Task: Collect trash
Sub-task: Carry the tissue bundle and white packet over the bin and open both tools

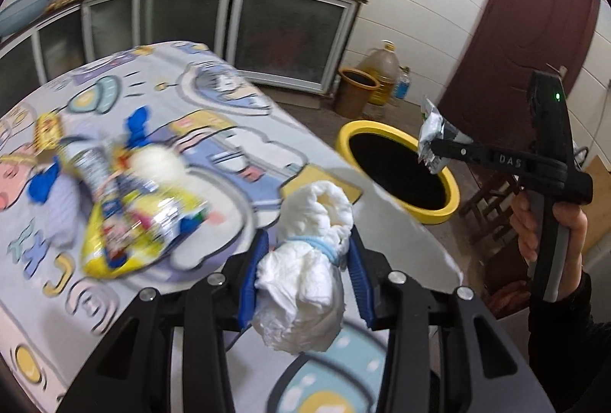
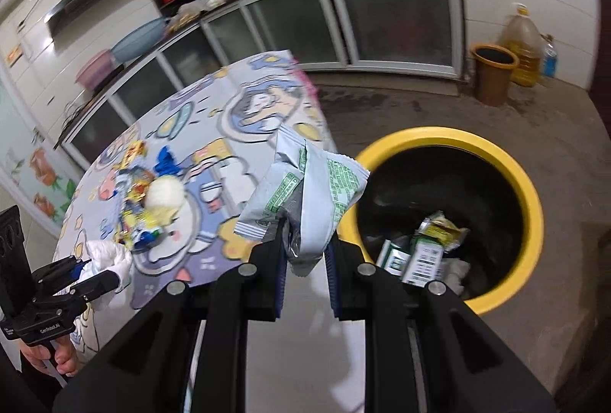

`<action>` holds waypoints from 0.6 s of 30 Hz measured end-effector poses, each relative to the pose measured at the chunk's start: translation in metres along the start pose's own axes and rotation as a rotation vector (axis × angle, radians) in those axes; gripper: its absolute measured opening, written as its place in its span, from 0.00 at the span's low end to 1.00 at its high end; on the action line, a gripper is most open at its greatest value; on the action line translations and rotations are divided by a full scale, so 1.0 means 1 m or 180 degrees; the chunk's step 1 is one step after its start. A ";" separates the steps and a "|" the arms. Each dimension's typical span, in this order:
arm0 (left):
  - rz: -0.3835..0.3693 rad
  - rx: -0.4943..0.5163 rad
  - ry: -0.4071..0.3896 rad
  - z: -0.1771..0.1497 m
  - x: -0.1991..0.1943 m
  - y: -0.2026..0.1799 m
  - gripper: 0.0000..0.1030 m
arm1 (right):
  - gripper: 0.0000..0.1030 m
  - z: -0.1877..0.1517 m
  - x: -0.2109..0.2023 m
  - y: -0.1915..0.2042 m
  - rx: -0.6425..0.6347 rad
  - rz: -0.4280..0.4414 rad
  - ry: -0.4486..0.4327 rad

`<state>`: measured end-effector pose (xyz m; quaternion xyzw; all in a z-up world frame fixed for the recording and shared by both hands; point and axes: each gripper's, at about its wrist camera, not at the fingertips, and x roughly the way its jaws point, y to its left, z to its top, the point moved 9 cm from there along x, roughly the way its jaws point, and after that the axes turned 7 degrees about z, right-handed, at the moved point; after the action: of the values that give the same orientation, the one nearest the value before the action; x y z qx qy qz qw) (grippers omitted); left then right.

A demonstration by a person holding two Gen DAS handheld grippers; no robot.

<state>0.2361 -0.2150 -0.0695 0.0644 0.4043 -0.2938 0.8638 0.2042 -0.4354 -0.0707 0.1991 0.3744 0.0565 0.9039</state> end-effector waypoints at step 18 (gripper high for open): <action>-0.0318 0.0413 0.0201 0.076 0.104 -0.108 0.37 | 0.17 -0.010 -0.003 -0.111 0.0472 -0.0549 -0.0026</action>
<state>0.2782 -0.3776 -0.0820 0.1092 0.4141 -0.3599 0.8289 0.1898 -0.5343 -0.1201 0.2327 0.3897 -0.0502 0.8897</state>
